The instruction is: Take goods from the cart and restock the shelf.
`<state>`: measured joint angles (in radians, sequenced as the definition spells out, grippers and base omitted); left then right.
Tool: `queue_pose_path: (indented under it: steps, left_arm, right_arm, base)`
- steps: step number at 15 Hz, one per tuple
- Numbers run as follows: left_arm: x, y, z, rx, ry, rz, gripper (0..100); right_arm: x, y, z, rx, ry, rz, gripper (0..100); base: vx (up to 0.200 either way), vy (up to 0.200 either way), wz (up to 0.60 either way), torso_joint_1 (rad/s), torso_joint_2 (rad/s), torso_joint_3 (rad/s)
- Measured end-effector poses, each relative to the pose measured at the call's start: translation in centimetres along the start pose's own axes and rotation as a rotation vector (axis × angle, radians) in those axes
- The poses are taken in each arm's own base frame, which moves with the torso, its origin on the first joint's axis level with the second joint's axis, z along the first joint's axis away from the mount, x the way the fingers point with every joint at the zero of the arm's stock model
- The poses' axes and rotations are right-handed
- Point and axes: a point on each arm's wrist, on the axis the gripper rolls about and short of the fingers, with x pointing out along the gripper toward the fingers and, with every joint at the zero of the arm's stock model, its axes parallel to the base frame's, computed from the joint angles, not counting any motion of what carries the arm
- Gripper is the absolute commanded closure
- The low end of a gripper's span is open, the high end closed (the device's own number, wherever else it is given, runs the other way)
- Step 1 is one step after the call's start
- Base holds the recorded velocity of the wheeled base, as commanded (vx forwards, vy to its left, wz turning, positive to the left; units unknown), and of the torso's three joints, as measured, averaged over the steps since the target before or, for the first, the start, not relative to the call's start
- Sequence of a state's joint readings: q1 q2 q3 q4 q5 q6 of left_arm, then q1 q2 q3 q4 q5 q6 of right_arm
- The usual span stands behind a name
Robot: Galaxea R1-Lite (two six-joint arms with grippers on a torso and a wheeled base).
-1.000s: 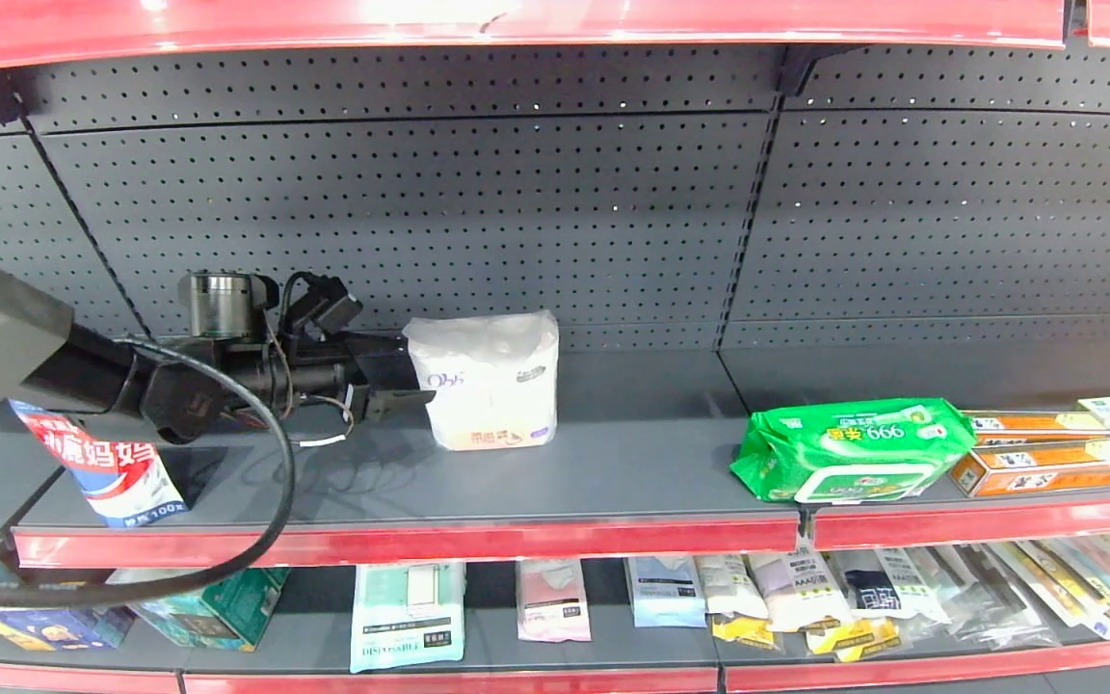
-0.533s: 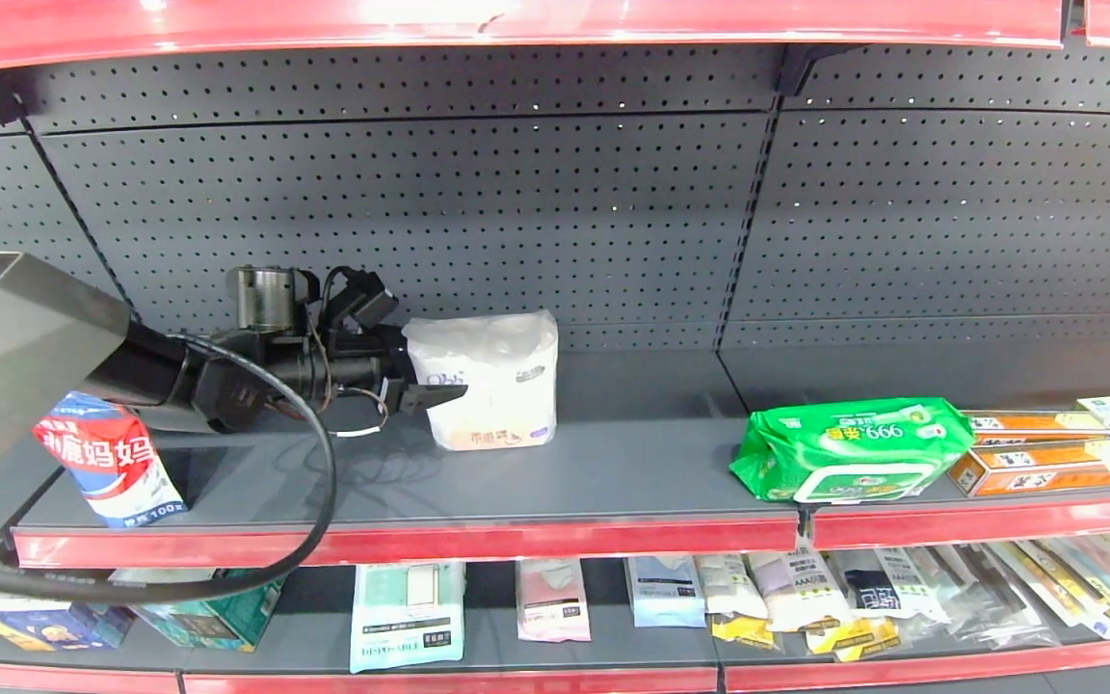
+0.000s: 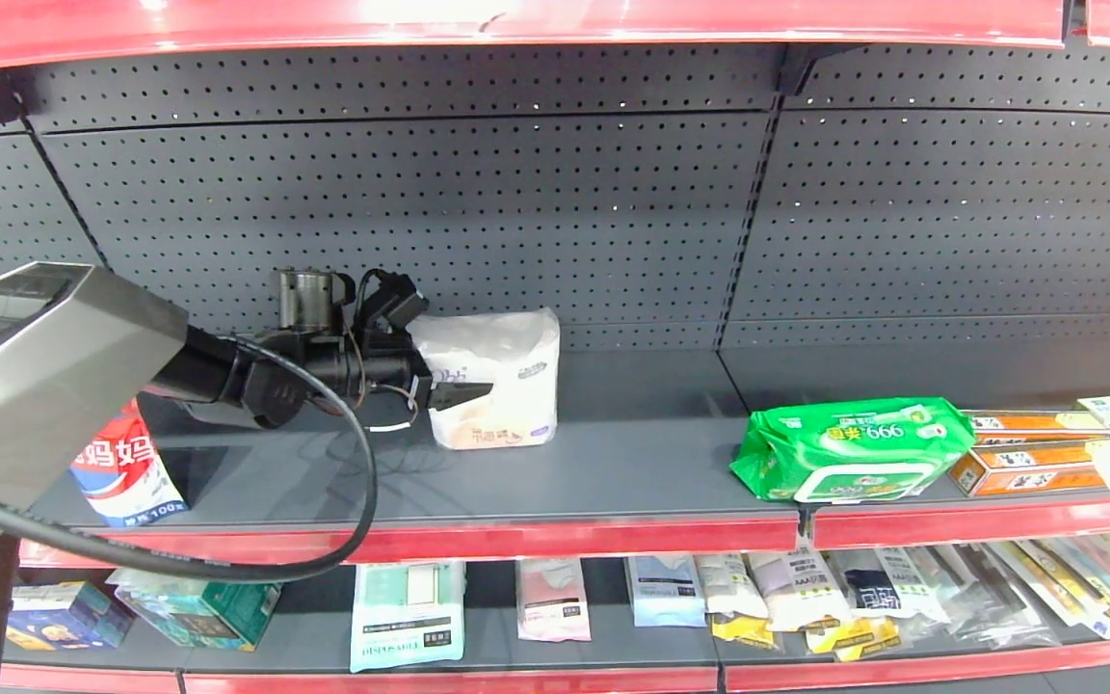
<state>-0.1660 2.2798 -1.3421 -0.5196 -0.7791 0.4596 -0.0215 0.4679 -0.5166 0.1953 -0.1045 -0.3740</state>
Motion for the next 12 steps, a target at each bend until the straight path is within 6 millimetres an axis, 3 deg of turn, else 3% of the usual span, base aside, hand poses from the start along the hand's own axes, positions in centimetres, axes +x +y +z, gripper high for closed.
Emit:
queue_pose_path:
  steps: [6,11,12]
  left_arm:
    - [1.6,-0.9,-0.1,-0.038,-0.001,-0.043,0]
    - [2.2,-0.5,0.2,-0.03,-0.019,-0.044,0]
    - [2.3,-0.5,0.2,-0.03,-0.019,-0.045,100]
  right_arm:
    - [0.1,0.1,-0.2,-0.008,0.008,0.003,100]
    - [0.2,0.1,-0.2,-0.017,0.011,0.004,100]
    - [0.2,0.1,-0.1,-0.018,0.012,0.005,100]
  base:
    - [0.0,0.0,0.0,0.0,0.0,0.0]
    - [0.0,0.0,0.0,0.0,0.0,0.0]
    - [0.0,0.0,0.0,0.0,0.0,0.0]
